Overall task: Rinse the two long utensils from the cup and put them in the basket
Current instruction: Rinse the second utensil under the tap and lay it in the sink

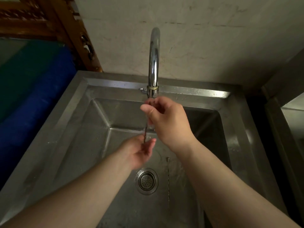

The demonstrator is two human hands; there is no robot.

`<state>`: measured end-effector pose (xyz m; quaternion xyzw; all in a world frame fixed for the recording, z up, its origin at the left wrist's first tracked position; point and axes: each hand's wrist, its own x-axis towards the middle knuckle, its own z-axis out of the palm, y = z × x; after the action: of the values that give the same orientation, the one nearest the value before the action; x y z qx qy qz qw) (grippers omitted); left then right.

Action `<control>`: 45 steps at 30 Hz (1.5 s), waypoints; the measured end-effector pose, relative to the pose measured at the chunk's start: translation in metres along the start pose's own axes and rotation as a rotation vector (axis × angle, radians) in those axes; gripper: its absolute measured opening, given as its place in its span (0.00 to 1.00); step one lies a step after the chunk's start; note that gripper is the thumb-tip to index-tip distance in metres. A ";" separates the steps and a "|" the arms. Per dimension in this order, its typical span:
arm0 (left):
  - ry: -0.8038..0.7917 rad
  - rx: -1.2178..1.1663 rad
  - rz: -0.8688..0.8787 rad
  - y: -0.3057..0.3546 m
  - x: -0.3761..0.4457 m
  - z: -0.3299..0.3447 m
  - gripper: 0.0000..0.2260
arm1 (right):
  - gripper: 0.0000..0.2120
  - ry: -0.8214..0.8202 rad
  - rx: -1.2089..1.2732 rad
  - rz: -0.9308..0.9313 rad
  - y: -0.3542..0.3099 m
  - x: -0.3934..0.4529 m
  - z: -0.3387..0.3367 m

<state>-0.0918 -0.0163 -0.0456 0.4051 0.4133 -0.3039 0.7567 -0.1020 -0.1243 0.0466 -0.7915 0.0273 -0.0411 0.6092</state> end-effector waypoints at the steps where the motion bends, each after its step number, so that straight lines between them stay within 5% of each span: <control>1: -0.022 0.047 -0.026 -0.005 -0.002 0.004 0.09 | 0.05 0.005 -0.014 -0.012 0.000 0.001 -0.001; 8: -0.089 0.275 -0.072 -0.021 -0.009 0.025 0.13 | 0.07 0.030 0.025 -0.062 -0.002 0.001 -0.007; 16: -0.063 -0.006 0.187 -0.002 -0.001 0.022 0.08 | 0.04 0.310 -0.161 0.016 0.035 -0.071 -0.062; 21: 0.013 0.571 0.615 0.003 -0.004 0.014 0.07 | 0.12 0.112 -0.358 0.383 0.091 -0.126 -0.061; 24: -0.034 0.875 0.801 -0.006 -0.003 0.009 0.07 | 0.12 -0.019 -0.451 0.297 0.101 -0.128 -0.041; 30: -0.084 1.103 0.850 -0.011 -0.006 0.003 0.07 | 0.07 -0.080 -0.475 0.222 0.115 -0.109 -0.009; 36: 0.492 1.559 1.179 0.026 -0.019 -0.036 0.28 | 0.10 -0.087 -0.400 0.566 0.172 -0.116 0.024; 40: 0.789 1.798 0.862 0.066 -0.011 -0.093 0.34 | 0.08 -0.136 -0.443 0.752 0.222 -0.129 0.044; 45: 0.853 1.873 0.620 0.076 0.003 -0.149 0.38 | 0.12 -0.171 -0.528 0.921 0.268 -0.148 0.064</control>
<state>-0.0859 0.1492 -0.0701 0.9836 0.1254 -0.1282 -0.0173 -0.2407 -0.1179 -0.2338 -0.8245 0.3314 0.3030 0.3443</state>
